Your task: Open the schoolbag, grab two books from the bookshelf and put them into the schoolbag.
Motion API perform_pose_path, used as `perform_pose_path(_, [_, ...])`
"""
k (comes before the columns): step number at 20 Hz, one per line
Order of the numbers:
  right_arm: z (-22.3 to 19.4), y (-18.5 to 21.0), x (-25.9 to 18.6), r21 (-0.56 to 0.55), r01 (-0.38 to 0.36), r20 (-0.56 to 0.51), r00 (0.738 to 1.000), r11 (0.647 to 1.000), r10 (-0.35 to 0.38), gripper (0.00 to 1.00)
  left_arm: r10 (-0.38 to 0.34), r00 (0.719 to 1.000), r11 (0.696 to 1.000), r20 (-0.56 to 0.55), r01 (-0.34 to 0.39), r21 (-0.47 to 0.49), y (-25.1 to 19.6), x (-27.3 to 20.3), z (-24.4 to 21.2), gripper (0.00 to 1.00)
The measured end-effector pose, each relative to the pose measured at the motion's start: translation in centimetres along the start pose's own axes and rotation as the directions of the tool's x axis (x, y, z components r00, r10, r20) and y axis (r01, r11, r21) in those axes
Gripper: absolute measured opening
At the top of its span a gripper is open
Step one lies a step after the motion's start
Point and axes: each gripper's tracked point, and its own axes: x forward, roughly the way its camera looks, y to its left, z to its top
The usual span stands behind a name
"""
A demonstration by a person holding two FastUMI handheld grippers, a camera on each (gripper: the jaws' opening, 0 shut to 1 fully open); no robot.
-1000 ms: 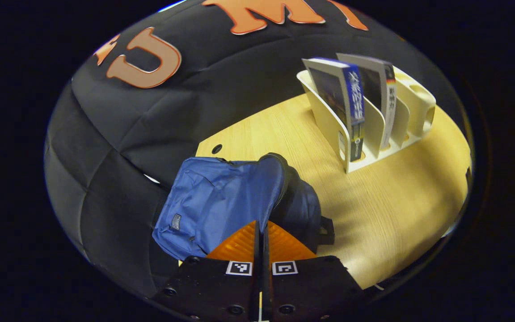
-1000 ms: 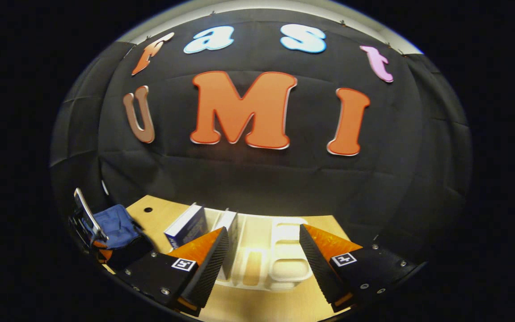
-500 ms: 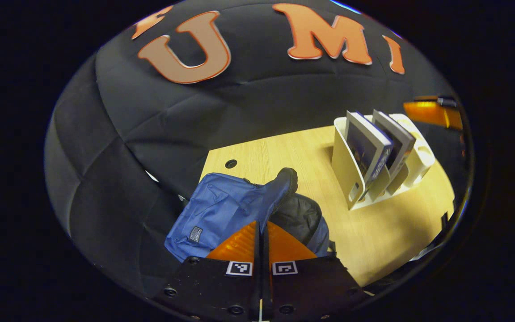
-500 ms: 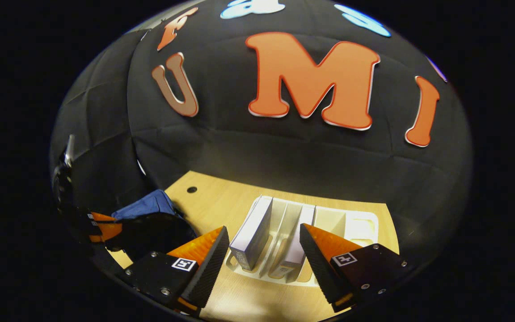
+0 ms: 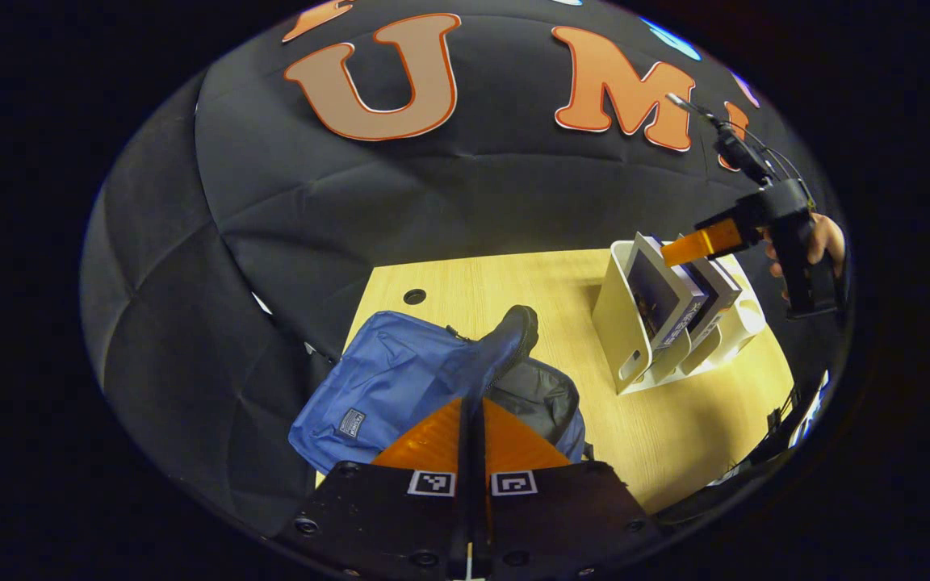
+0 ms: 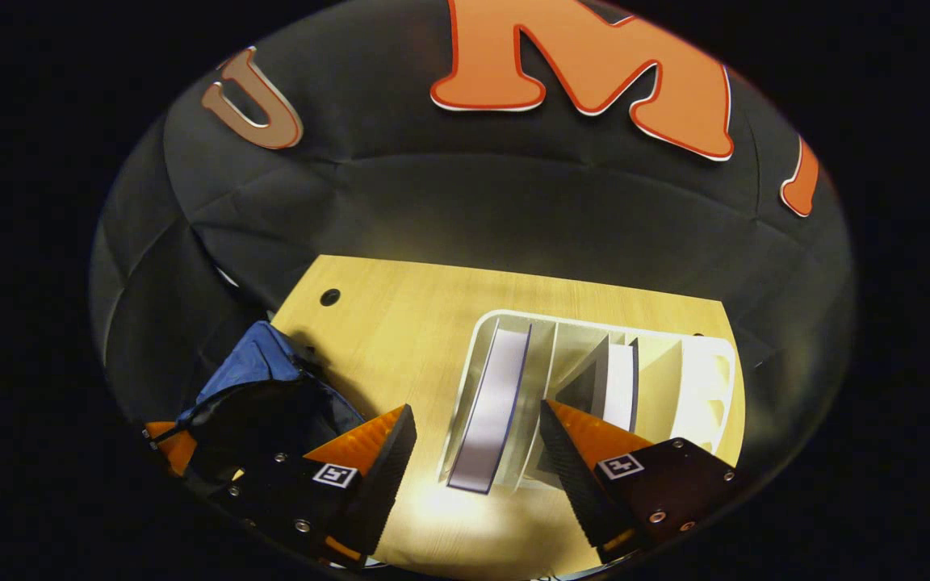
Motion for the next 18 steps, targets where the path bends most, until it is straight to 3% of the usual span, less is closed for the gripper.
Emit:
perform_pose_path(4, [-1.2,0.5,2.8,0.076,0.003,-0.16,0.987,0.997,0.009,0.81,0.001,1.0,1.0,0.01,-0.001,-0.01,0.7,0.1,-0.4,0.02])
perform_pose_path(5, [-1.3,0.2,3.3,0.098,0.015,-0.186,0.983,0.995,0.004,0.67,-0.003,1.0,1.0,0.01,0.003,-0.011,0.7,0.3,-0.6,0.02])
perform_pose_path(7, [-1.8,-0.2,3.8,0.136,0.033,-0.246,0.969,0.99,0.001,0.56,-0.007,1.0,1.0,0.005,0.007,-0.017,0.8,0.4,-1.0,0.02])
perform_pose_path(8, [-1.7,-0.7,3.5,0.14,0.054,-0.265,0.964,0.989,-0.015,0.43,-0.011,1.0,1.0,0.002,0.011,-0.022,0.7,0.4,-1.3,0.02])
perform_pose_path(10, [-1.9,-1.7,3.4,0.144,0.077,-0.294,0.955,0.987,-0.032,0.34,-0.019,1.0,0.999,-0.001,0.019,-0.03,0.5,0.7,-1.7,0.02])
perform_pose_path(13, [-1.6,-2.1,2.4,0.191,0.051,-0.319,0.948,0.98,0.013,0.29,-0.023,1.0,0.999,-0.007,0.022,-0.039,0.3,1.0,-2.1,0.02])
perform_pose_path(18, [0.8,-3.4,-1.2,0.253,-0.001,-0.261,0.963,0.967,0.07,0.27,-0.018,1.0,0.999,-0.018,0.017,-0.035,-0.1,1.2,-2.2,0.02])
